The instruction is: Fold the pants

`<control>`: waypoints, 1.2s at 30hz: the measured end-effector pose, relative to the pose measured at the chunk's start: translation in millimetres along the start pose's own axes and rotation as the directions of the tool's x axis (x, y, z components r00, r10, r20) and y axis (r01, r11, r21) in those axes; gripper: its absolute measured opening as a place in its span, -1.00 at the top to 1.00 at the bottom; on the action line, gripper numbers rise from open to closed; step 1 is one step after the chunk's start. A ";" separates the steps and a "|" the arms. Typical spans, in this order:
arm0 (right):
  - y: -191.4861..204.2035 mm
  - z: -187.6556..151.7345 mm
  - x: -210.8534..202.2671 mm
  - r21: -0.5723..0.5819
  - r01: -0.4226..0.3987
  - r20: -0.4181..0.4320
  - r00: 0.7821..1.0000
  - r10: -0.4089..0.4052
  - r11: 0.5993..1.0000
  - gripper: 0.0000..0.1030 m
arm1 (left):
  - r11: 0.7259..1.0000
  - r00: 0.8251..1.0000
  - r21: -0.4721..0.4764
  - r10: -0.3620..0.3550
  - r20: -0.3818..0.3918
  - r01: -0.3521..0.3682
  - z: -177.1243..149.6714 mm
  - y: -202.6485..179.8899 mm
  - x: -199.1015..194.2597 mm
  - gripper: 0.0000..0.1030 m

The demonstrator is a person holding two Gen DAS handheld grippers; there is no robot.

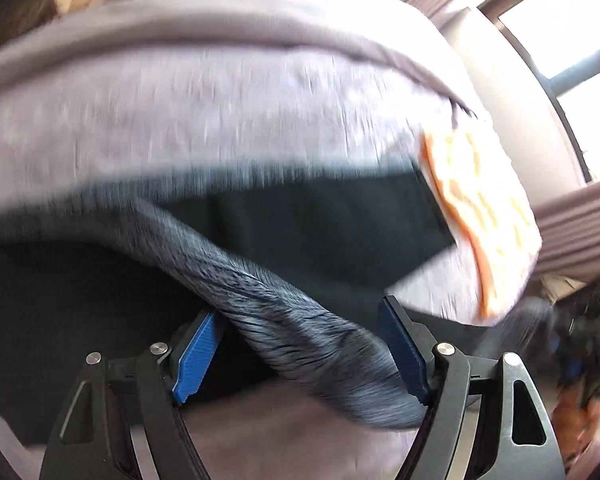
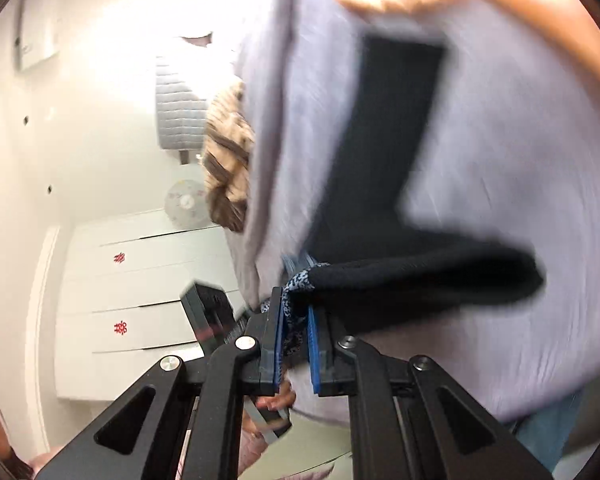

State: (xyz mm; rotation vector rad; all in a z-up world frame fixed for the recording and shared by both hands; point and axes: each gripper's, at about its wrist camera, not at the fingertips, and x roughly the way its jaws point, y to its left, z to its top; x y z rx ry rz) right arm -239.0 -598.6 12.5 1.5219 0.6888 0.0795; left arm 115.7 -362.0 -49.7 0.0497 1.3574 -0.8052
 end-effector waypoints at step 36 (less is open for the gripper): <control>91.2 112.1 175.8 -0.825 0.280 -0.101 0.781 -0.616 0.490 -0.08 | 0.896 0.904 -0.141 0.427 0.013 -0.421 -1.0 65.6 27.9 -0.60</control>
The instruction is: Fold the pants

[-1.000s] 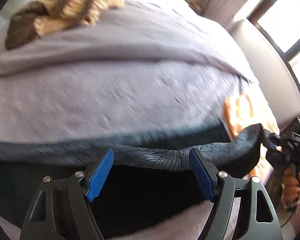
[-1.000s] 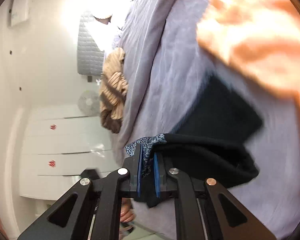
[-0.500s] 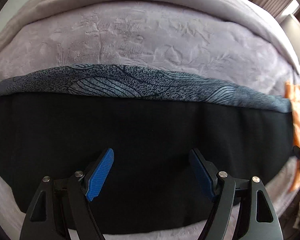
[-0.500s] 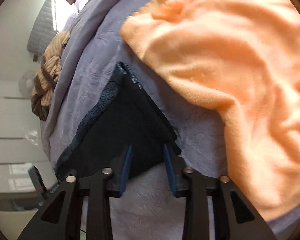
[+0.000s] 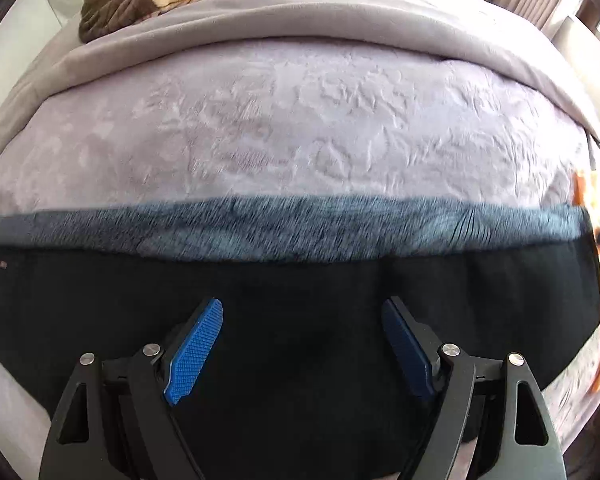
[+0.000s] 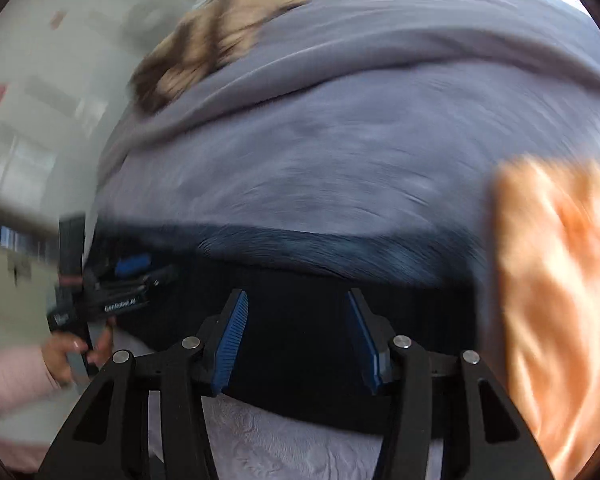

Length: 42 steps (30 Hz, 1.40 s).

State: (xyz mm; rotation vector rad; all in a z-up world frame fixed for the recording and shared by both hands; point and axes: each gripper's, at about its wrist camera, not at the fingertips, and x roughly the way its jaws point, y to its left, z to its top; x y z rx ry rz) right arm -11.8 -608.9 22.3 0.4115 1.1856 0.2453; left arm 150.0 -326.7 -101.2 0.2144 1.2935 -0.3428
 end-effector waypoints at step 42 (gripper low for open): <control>-71.6 69.3 47.4 -0.010 0.208 -0.115 0.971 -0.208 0.978 0.72 | 0.977 0.990 -0.166 0.138 0.033 -0.131 21.1 82.3 15.7 -0.66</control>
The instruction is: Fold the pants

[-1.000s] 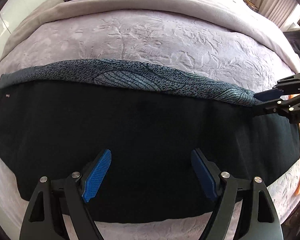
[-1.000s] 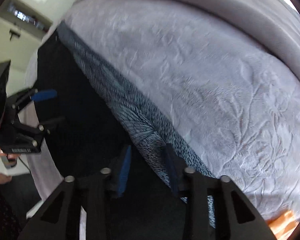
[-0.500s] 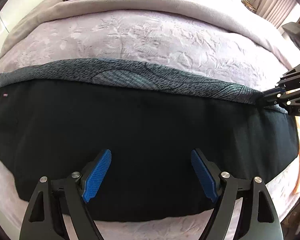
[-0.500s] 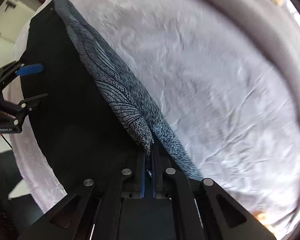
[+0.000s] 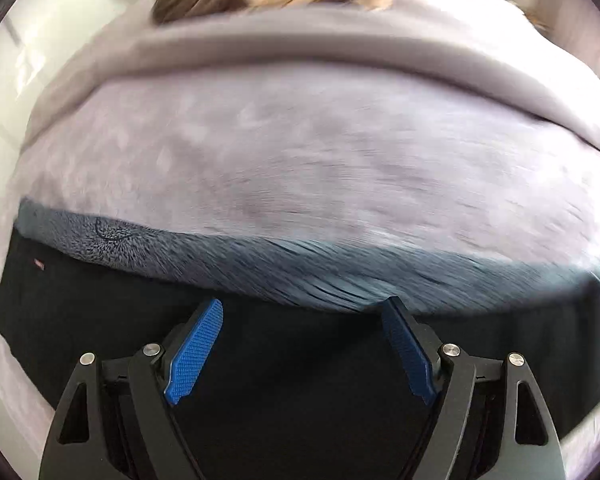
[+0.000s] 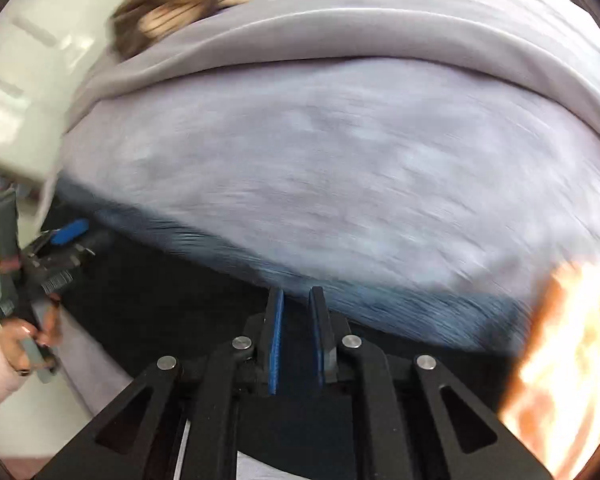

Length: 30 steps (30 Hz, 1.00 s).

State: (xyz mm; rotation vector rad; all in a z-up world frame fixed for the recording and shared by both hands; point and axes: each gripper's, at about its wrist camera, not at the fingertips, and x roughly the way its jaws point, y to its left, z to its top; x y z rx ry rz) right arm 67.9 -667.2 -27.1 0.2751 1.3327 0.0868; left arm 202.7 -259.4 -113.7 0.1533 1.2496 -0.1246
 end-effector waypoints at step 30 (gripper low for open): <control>-56.9 -200.9 -29.5 0.746 -0.282 0.267 0.957 0.116 0.604 0.65 | 0.991 0.992 -0.102 0.071 -0.109 -0.082 -74.3 117.6 -37.4 -0.89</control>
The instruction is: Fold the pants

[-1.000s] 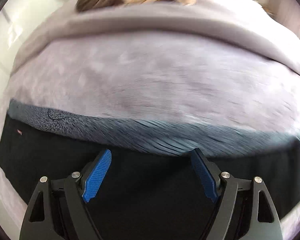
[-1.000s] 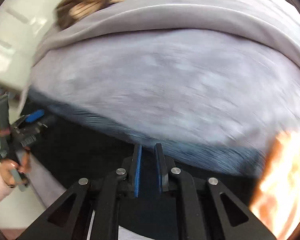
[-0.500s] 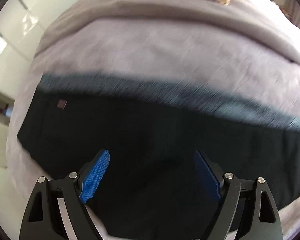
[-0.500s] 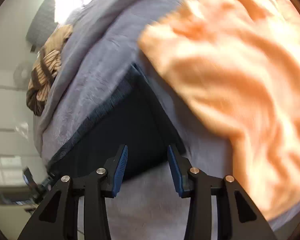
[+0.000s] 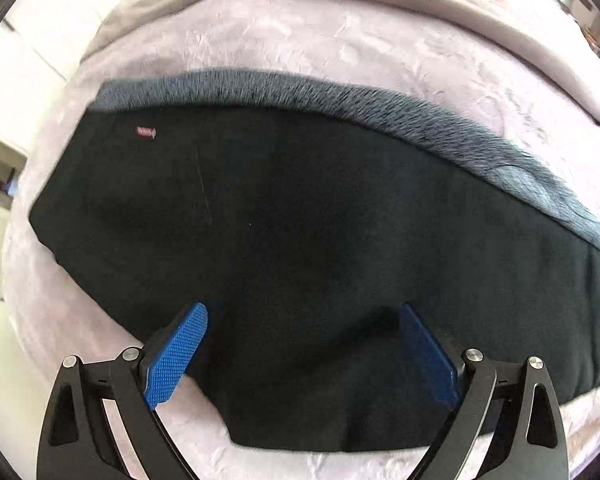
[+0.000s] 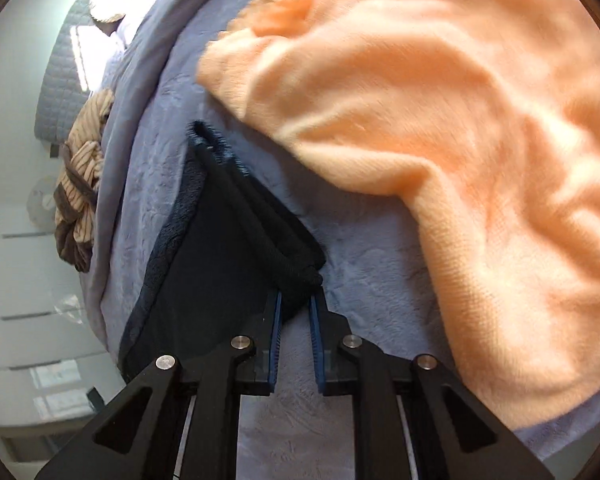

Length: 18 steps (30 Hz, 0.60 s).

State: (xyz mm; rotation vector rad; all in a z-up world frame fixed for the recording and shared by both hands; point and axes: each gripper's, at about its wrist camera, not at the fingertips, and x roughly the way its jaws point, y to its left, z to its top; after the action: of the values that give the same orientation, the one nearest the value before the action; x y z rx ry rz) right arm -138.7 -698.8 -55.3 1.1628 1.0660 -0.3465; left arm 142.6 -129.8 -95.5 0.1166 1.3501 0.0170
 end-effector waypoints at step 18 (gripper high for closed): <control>83.0 -38.2 29.8 -0.318 0.070 -0.069 0.993 -0.097 0.946 0.29 | 0.999 0.999 0.000 0.044 0.024 -0.044 -14.1 50.6 -36.7 -0.90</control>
State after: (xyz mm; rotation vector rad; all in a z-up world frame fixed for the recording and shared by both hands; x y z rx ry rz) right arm -83.9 -623.2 -32.4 0.8537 1.1978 -0.1848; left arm 123.5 -81.4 -58.0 0.1458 1.3236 0.0521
